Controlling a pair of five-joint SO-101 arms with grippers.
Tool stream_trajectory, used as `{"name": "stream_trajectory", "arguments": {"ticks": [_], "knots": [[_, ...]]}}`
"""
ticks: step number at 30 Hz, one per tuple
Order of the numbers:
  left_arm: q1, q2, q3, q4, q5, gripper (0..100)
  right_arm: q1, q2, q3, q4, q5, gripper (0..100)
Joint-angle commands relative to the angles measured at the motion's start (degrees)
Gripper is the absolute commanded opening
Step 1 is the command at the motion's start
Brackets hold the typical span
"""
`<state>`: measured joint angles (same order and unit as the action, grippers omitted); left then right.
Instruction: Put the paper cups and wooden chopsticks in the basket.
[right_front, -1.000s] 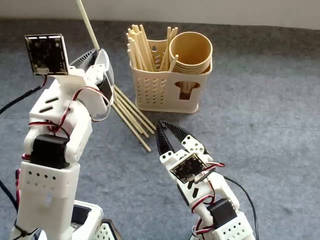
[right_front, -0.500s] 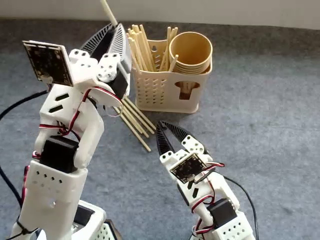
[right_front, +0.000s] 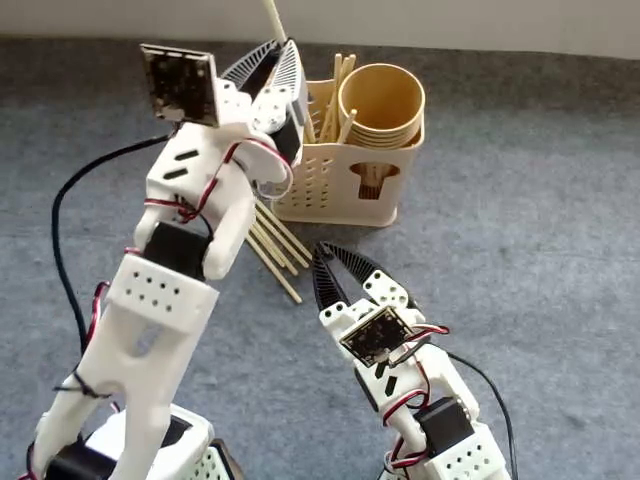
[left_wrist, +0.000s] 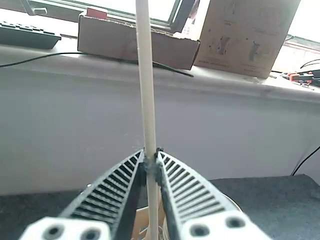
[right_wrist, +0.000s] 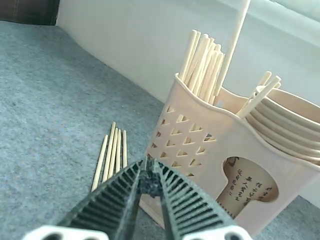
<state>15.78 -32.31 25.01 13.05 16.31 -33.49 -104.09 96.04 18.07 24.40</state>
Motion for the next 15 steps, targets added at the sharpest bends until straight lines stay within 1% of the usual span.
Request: {"name": "stream_trajectory", "arguments": {"ticks": [1,8,12,15], "knots": [[-1.2,3.5,-0.7,-2.2,-1.2,1,0.3,-0.5,5.6,0.2,0.5,0.6],[-1.2,5.2,-0.7,-2.2,-1.3,1,0.3,-0.5,5.6,0.2,0.5,0.6],[-1.2,5.2,-0.7,-2.4,-4.8,1,0.3,-0.5,5.6,0.2,0.5,0.6],[-1.2,5.2,-1.2,-2.5,-5.4,1,0.3,-0.5,5.6,0.2,0.5,0.6]]}}
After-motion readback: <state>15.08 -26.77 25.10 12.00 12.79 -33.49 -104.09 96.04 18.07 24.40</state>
